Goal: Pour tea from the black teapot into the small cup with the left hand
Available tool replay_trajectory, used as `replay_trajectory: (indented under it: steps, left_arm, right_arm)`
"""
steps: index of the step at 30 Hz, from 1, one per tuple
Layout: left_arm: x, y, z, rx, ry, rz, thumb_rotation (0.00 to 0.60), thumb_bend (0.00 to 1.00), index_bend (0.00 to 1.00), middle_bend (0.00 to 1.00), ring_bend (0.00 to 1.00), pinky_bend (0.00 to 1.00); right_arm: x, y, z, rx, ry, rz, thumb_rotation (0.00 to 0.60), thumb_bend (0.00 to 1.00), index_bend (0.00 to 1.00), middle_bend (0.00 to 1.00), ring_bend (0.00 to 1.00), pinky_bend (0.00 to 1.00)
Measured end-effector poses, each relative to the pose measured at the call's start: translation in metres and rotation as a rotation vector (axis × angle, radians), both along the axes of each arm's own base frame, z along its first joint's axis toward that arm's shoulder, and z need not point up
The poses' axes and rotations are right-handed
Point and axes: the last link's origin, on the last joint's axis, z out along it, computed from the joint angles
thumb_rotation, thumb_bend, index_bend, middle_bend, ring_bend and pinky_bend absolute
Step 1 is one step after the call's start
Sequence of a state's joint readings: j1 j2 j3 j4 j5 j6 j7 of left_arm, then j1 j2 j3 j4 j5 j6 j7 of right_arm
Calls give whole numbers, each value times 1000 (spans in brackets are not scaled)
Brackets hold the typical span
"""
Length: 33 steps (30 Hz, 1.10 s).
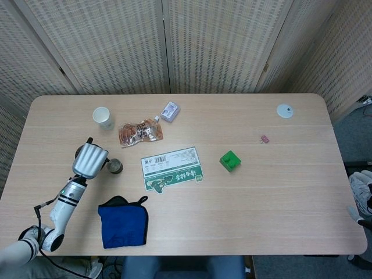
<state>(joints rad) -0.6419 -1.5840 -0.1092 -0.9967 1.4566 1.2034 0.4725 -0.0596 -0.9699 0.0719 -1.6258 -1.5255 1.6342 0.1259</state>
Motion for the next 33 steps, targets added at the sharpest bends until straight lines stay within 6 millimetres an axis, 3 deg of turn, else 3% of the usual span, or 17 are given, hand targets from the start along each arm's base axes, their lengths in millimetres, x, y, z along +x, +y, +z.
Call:
replay_trajectory:
  steps: [33]
  left_arm:
    - [-3, -1, 3, 5, 46, -19, 567, 383, 1000, 1000, 945, 444]
  right_arm:
    - [-1, 0, 0, -2, -3, 0, 600, 168, 229, 203, 156, 158]
